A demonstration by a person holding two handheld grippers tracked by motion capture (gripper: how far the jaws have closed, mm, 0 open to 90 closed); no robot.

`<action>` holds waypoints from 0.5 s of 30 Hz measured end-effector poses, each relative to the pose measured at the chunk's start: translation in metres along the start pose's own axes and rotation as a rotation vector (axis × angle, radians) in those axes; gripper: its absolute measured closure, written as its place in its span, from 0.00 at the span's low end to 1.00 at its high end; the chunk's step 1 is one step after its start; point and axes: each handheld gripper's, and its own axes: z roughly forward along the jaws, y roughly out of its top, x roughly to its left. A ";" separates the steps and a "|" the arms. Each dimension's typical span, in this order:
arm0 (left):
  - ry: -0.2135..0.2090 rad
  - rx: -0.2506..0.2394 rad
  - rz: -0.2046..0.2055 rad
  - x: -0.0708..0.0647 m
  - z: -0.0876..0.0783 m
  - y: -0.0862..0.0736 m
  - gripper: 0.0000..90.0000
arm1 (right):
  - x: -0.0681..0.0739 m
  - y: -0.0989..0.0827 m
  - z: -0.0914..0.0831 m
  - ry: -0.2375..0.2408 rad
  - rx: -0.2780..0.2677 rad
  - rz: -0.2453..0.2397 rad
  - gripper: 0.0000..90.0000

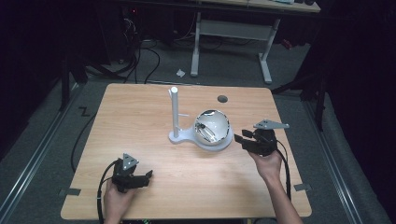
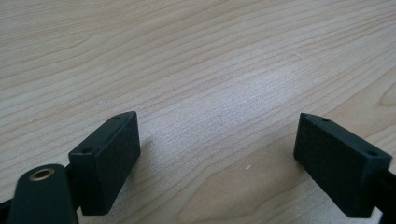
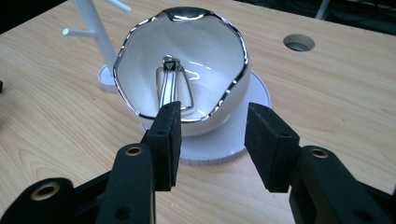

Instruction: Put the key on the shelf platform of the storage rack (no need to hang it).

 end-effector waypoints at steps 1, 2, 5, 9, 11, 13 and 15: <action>0.000 0.000 0.000 0.000 0.000 0.000 0.17 | -0.001 -0.002 -0.002 -0.002 0.000 0.000 0.63; 0.000 0.000 0.000 0.000 0.000 0.000 0.17 | -0.001 -0.003 -0.004 -0.002 -0.007 0.006 0.63; -0.001 0.001 -0.001 0.000 0.000 0.000 0.17 | -0.003 -0.008 -0.011 0.003 -0.019 0.022 0.63; 0.000 0.000 0.001 0.000 0.000 0.000 0.17 | -0.002 -0.013 -0.019 -0.002 -0.031 0.026 0.63; 0.000 0.000 0.001 0.000 0.000 0.000 0.17 | -0.002 -0.016 -0.023 0.001 -0.044 0.027 0.63; 0.000 0.001 0.001 0.000 0.000 0.000 0.17 | -0.002 -0.019 -0.026 0.003 -0.051 0.032 0.63; 0.000 0.001 0.000 0.000 0.000 0.000 0.17 | -0.001 -0.022 -0.028 0.004 -0.054 0.040 0.63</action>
